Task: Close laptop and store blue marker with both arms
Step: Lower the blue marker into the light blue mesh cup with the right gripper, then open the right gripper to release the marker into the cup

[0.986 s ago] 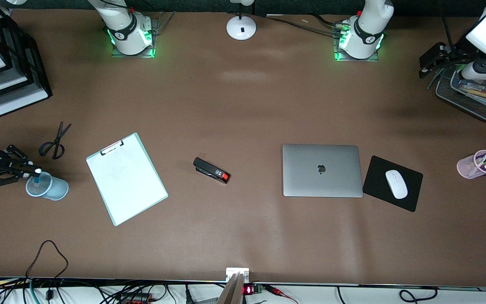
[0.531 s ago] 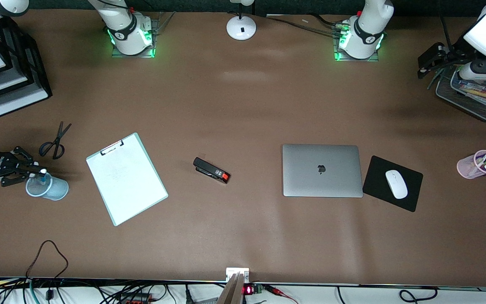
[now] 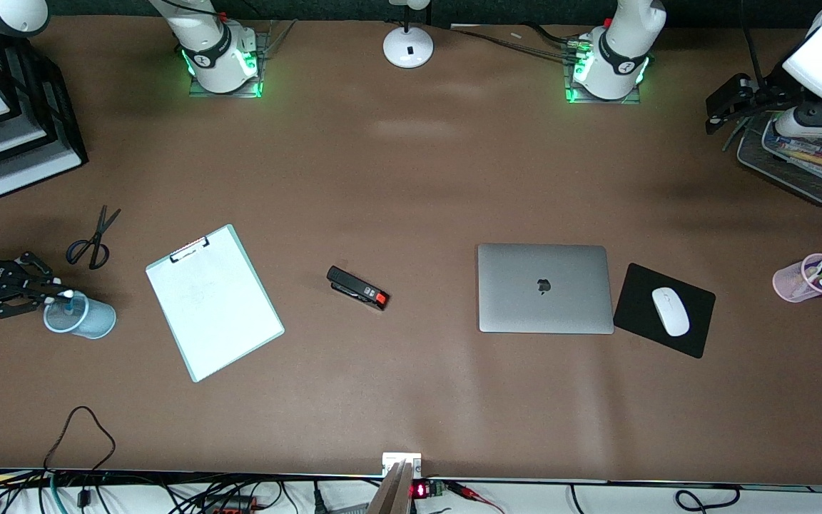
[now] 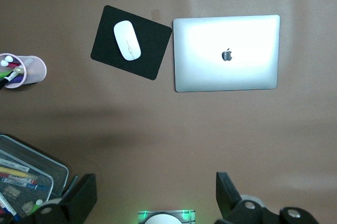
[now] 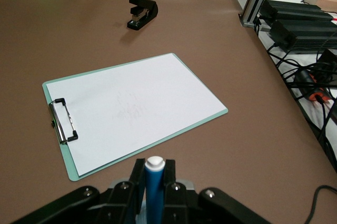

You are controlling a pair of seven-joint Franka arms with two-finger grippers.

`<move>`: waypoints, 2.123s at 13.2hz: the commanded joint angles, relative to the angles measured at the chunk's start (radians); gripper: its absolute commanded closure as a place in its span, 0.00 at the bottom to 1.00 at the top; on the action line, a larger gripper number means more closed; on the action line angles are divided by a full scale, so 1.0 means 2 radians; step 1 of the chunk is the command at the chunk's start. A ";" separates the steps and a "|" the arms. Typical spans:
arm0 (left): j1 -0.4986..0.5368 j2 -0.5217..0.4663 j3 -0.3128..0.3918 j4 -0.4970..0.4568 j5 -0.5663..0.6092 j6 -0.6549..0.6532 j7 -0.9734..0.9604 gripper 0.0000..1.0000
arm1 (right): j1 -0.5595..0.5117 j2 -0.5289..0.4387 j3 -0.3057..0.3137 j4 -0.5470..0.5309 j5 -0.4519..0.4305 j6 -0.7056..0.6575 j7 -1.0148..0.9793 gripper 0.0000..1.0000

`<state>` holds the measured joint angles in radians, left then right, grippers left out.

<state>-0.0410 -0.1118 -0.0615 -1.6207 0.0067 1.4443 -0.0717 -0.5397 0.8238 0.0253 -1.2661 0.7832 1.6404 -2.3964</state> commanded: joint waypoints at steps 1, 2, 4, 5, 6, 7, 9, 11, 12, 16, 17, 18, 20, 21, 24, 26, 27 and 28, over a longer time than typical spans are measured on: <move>-0.003 -0.005 0.005 -0.006 -0.001 0.006 0.010 0.00 | -0.006 0.012 0.006 0.017 0.011 0.000 -0.003 1.00; -0.004 -0.007 0.002 -0.005 -0.001 0.004 0.007 0.00 | -0.006 0.018 0.006 0.017 0.012 0.001 -0.003 1.00; -0.003 -0.009 -0.005 -0.005 -0.002 0.002 0.004 0.00 | -0.008 0.026 0.006 0.017 0.017 0.001 -0.002 1.00; -0.003 -0.009 -0.006 -0.005 -0.002 0.002 0.004 0.00 | -0.010 0.029 0.006 0.017 0.020 0.001 -0.003 1.00; -0.003 -0.009 -0.008 -0.005 -0.002 0.001 0.004 0.00 | -0.010 0.033 0.006 0.017 0.022 0.001 -0.004 1.00; -0.003 -0.009 -0.008 -0.005 -0.002 0.000 0.004 0.00 | -0.010 0.037 0.006 0.017 0.022 0.001 -0.003 1.00; -0.004 -0.009 -0.008 -0.004 -0.001 0.003 0.004 0.00 | -0.010 0.037 0.006 0.017 0.022 0.001 -0.003 1.00; -0.004 -0.006 -0.008 -0.004 -0.001 0.010 0.004 0.00 | -0.010 0.037 0.006 0.017 0.022 0.001 0.005 0.82; -0.004 -0.005 -0.008 -0.004 -0.001 0.013 0.004 0.00 | -0.011 0.037 0.005 0.017 0.022 0.002 0.007 0.60; -0.004 -0.005 -0.008 -0.003 0.000 0.013 0.009 0.00 | -0.014 0.031 0.006 0.017 0.022 0.000 0.024 0.00; -0.004 -0.005 -0.008 -0.003 0.000 0.013 0.009 0.00 | -0.015 0.031 0.006 0.017 0.022 -0.003 0.034 0.00; -0.004 -0.005 -0.008 -0.003 0.000 0.015 0.010 0.00 | -0.015 0.024 0.006 0.017 0.020 -0.005 0.045 0.00; -0.004 -0.005 -0.008 -0.010 0.000 0.041 0.012 0.00 | -0.012 0.002 0.004 0.017 0.013 -0.006 0.078 0.00; -0.004 -0.005 -0.008 -0.012 -0.002 0.052 0.012 0.00 | -0.010 -0.010 0.005 0.017 0.002 -0.012 0.110 0.00; -0.005 -0.002 -0.008 -0.023 -0.001 0.075 0.012 0.00 | 0.004 -0.058 0.010 0.018 -0.033 -0.035 0.217 0.00; -0.006 -0.002 -0.008 -0.023 0.000 0.080 0.012 0.00 | 0.024 -0.090 0.010 0.018 -0.059 -0.037 0.290 0.00; -0.006 -0.001 -0.008 -0.024 0.000 0.080 0.012 0.00 | 0.035 -0.104 0.010 0.018 -0.071 -0.037 0.325 0.00; -0.006 0.001 -0.008 -0.024 0.000 0.080 0.012 0.00 | 0.047 -0.116 0.010 0.019 -0.083 -0.037 0.359 0.00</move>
<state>-0.0461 -0.1074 -0.0815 -1.6594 0.0067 1.5903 -0.0685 -0.4833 0.6495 0.0436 -1.2127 0.6688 1.5737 -1.7982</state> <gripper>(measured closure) 0.000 0.000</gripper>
